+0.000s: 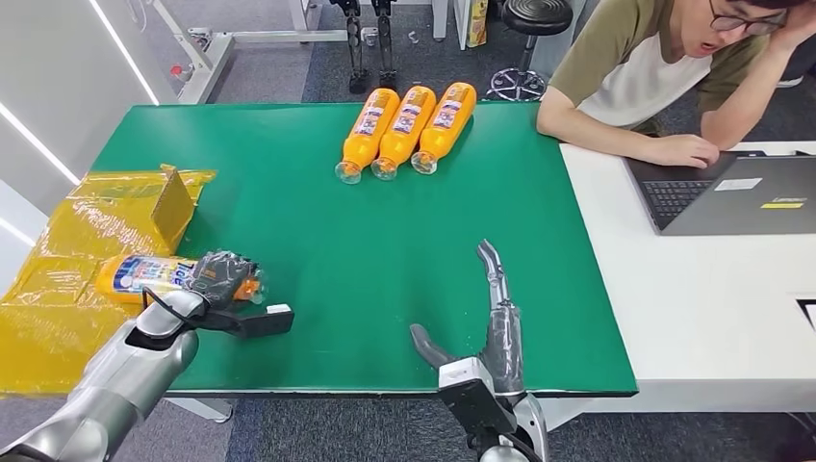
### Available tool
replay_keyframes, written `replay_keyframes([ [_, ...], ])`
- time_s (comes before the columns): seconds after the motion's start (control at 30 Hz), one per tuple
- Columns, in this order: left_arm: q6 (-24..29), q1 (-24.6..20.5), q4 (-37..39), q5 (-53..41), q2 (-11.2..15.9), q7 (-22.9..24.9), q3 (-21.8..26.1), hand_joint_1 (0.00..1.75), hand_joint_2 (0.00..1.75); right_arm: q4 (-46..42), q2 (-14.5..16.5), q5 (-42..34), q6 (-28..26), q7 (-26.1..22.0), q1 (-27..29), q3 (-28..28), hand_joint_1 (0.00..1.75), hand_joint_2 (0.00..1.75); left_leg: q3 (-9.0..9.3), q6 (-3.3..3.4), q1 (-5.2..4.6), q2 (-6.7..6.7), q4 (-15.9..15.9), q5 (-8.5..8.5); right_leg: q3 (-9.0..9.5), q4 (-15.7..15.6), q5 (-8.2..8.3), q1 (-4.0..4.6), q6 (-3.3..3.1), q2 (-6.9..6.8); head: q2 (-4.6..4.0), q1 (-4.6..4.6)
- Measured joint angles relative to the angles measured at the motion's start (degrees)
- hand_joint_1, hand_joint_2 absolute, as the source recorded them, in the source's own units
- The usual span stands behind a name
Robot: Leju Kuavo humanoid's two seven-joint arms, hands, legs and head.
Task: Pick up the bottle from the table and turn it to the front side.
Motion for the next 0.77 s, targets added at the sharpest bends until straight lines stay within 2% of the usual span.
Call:
replay_keyframes([
  [0.1, -2.1, -0.3, 0.3, 2.5, -1.0, 0.2, 1.2, 0.00, 1.75, 0.1, 0.2, 0.0, -0.2, 0.1, -0.3, -0.2, 0.00, 1.75, 0.03, 0.00, 0.00, -0.03, 0.0, 0.00, 0.05, 0.0, 0.00, -0.01, 0.00, -0.03, 0.00, -0.01],
  [0.27, -12.6, -1.7, 1.0, 7.2, -2.7, 1.0, 4.8, 0.00, 1.75, 1.2, 0.3, -0.7, -0.4, -0.3, -0.9, -0.7, 0.00, 1.75, 0.26, 0.00, -0.02, -0.11, 0.0, -0.01, 0.31, 0.0, -0.04, -0.02, 0.03, -0.16, 0.00, -0.02],
  [0.33, -13.0, -1.7, 1.0, 8.1, -3.2, 0.4, 5.7, 0.00, 1.75, 1.9, 0.3, -1.1, -0.4, -0.5, -1.3, -0.7, 0.00, 1.75, 0.35, 0.00, -0.02, -0.11, 0.0, -0.02, 0.38, 0.0, -0.04, -0.02, 0.03, -0.16, 0.00, -0.02],
  [0.4, -11.6, -1.5, 1.0, 9.3, -3.6, -0.9, 6.5, 0.00, 1.75, 2.5, 0.3, -1.2, -0.4, -0.7, -1.7, -0.7, 0.00, 1.75, 0.36, 0.00, -0.02, -0.16, 0.0, -0.01, 0.41, 0.0, -0.05, -0.02, 0.04, -0.20, 0.00, -0.02],
  [0.53, -3.0, 0.6, 0.9, 11.9, -4.6, -5.0, 8.0, 0.00, 1.75, 3.2, 0.4, -1.2, -0.3, -0.8, -2.1, -0.7, 0.00, 1.75, 0.33, -0.05, 0.00, -0.16, 0.0, 0.05, 0.35, 0.0, -0.03, -0.02, 0.02, -0.19, 0.00, -0.01],
  [0.63, 0.3, 1.8, 0.6, 13.4, -5.4, -6.5, 8.7, 0.00, 1.75, 3.4, 0.4, -1.1, -0.1, -0.7, -2.2, -0.8, 0.00, 1.75, 0.29, -0.07, 0.00, -0.08, 0.0, 0.07, 0.27, 0.1, 0.03, -0.02, -0.03, -0.09, 0.00, -0.01],
  [0.77, 8.2, 2.8, -1.7, 20.3, -6.1, -13.3, 10.9, 0.00, 1.75, 3.3, 0.4, -0.7, 0.5, -0.3, -2.3, -0.9, 0.00, 1.75, 0.20, -0.07, 0.00, -0.04, 0.0, 0.07, 0.14, 0.0, 0.06, -0.02, -0.06, -0.01, 0.00, -0.02],
])
